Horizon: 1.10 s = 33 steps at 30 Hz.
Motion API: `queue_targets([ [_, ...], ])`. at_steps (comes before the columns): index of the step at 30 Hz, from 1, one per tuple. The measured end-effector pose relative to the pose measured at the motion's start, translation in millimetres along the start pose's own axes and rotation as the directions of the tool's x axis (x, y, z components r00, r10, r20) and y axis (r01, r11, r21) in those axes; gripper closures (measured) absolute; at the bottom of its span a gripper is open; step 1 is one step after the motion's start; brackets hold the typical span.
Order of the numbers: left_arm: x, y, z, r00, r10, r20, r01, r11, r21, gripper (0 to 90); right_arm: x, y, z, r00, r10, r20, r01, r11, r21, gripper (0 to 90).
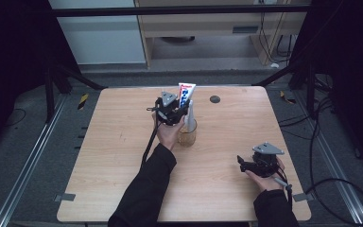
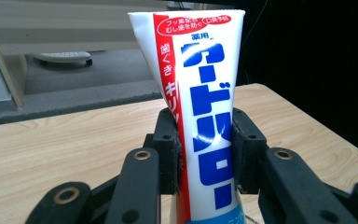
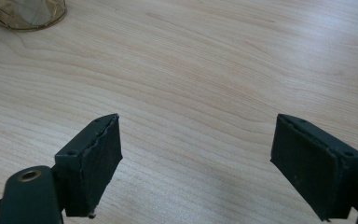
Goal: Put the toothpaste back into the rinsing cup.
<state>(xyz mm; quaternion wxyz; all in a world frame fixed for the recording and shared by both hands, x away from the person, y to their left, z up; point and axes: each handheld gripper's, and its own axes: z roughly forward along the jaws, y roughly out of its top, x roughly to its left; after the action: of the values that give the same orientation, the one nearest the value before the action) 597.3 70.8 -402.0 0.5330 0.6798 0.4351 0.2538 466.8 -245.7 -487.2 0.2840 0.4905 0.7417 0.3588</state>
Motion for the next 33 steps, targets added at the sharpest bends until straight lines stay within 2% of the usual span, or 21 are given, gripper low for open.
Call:
queue_targets([
  [5, -0.8, -5.7, 2.2, 0.9998, 0.003, 0.017, -0.004, 0.9999, 0.009, 67.2, 0.0, -0.2, 0.9, 0.9999, -0.01, 0.002, 0.01, 1.0, -0.001, 16.2],
  [21, -1.2, -20.6, 6.0, 0.9993, 0.021, 0.032, -0.022, 0.9984, 0.052, 65.9, -0.4, -0.3, 1.3, 1.0, -0.008, 0.0, 0.008, 1.0, 0.0, 16.2],
  [28, -2.2, -20.9, 4.3, 0.9984, 0.039, 0.04, -0.041, 0.9973, 0.061, 64.4, -0.6, -0.3, 1.7, 0.9999, -0.011, 0.0, 0.011, 1.0, 0.0, 16.2],
  [33, -1.5, -20.4, 0.7, 0.9977, 0.052, 0.044, -0.056, 0.9948, 0.085, 61.7, -0.2, -0.3, 1.6, 1.0, -0.006, -0.002, 0.006, 1.0, 0.0, 16.2],
])
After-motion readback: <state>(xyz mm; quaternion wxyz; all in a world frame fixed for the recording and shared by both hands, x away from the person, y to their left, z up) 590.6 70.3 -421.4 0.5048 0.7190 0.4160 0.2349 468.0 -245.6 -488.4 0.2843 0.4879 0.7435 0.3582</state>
